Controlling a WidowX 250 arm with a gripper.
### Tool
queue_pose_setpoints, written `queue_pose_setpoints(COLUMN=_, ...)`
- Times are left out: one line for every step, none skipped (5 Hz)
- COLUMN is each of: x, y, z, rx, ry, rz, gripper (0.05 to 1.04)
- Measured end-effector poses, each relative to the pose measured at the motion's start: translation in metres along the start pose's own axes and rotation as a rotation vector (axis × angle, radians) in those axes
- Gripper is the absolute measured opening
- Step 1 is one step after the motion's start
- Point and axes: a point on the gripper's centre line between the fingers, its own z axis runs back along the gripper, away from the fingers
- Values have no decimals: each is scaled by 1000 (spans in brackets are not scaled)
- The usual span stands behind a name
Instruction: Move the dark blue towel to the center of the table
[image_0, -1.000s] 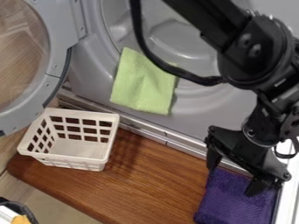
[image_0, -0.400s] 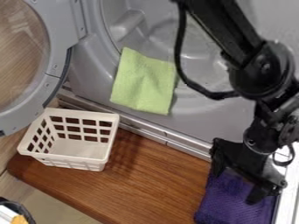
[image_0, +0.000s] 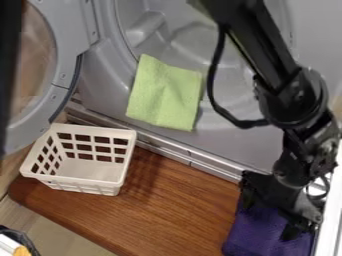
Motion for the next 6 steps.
queue_pose_setpoints(x=3, y=-2, z=-9, rx=-4, ry=-3, rz=-1, gripper=998)
queue_pose_setpoints(x=5, y=-8, z=-19, rx=6, ry=14, rz=6, gripper=998)
queue_pose_setpoints(x=7, y=-11, z=-23, rx=10, ry=19, rz=-2, gripper=998)
queue_pose_setpoints(x=6, y=-8, z=-26, rx=7, ry=30, rz=7, gripper=998)
queue_pose_setpoints(x=1, y=0, z=-27, rx=2, ry=35, rz=35, gripper=998)
queue_pose_setpoints(x=-4, y=13, z=-27, rx=9, ry=29, rz=65, gripper=999)
